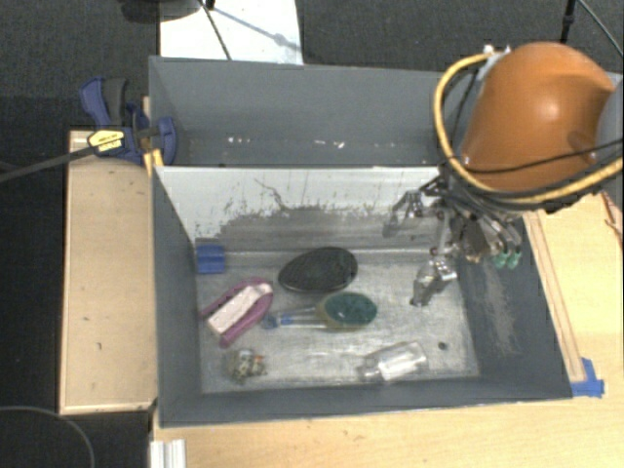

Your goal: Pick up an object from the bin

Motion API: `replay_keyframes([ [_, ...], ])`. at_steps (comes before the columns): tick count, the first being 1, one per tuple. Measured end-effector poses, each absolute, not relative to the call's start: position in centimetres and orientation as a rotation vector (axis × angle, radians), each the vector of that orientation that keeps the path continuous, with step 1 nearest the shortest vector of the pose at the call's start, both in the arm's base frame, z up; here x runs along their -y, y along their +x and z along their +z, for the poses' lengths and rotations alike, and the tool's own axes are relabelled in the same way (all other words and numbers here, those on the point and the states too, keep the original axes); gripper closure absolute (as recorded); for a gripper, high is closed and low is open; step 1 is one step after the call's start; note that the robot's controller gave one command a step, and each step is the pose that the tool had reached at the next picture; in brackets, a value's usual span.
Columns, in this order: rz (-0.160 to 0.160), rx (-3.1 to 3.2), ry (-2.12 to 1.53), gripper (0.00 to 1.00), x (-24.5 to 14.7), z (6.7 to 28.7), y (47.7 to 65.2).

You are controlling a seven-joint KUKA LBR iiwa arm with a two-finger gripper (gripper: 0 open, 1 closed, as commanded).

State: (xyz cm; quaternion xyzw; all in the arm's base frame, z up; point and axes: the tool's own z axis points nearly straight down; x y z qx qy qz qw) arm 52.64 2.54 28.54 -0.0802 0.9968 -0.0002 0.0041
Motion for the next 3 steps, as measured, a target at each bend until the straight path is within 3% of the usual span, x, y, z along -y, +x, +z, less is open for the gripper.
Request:
replay_keyframes([
  [1,0.002,-3.140,0.050,0.00,-4.6,10.4,50.3],
  [2,0.002,-3.138,0.052,1.00,-4.5,10.7,50.4],
  [3,0.001,-3.131,-0.006,1.00,-3.9,22.5,50.7],
])
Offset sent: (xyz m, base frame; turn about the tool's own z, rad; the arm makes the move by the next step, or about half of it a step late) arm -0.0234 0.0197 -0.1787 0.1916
